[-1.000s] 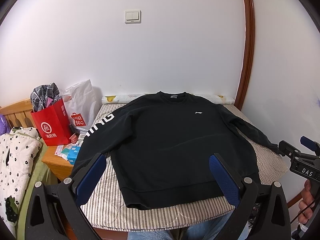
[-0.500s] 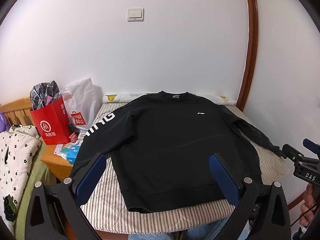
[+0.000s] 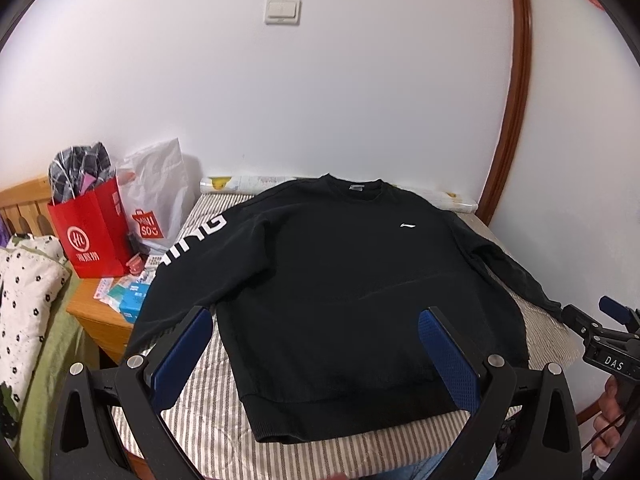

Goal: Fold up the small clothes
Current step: 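Grasp the lettered sleeve with the left gripper and lift it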

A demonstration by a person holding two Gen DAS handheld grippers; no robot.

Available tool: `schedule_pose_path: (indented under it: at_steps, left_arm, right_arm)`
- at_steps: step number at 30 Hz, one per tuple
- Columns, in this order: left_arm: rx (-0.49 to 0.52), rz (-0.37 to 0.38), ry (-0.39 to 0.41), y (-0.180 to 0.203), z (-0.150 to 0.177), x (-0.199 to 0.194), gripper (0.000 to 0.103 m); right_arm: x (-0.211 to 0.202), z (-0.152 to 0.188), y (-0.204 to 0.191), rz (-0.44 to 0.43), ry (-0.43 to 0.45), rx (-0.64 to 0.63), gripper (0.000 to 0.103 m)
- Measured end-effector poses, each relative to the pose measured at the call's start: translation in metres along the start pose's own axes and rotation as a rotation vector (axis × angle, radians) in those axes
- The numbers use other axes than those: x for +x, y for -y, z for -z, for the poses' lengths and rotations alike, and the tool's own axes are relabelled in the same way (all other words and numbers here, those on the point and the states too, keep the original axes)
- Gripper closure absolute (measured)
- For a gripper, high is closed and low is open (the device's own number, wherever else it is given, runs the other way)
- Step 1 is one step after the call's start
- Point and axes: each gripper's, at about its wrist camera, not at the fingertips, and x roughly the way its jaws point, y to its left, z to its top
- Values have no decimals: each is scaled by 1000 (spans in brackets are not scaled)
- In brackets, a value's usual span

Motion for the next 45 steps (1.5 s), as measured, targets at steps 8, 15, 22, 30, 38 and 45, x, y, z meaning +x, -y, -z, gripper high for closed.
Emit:
schedule_pose_path:
  at_steps: [8,15,22,30,38,45]
  left_arm:
    - [-107,60,-89,-41,22,50,0]
    - [-309,91,-177,-95,53,100,1]
    - [-476,106,-183,-137,65,136,4]
    - [-606,131,-179,-164,59,176,16]
    - [-693,111,-172,-185,50,208,25]
    - [-742,-9,-186,-204,34,225,64]
  right_arm:
    - [44,4,-2,11,-48,9,0]
    - [90,13,-18,0,-100,8,0]
    - [132,16,-34,-64,-156,4,0]
    - [175,15,-46,-88,-239,9,0]
    - [198,5,-63,-38,-240,-86,0]
    - [209,1,-62,-168,-274,-52,0]
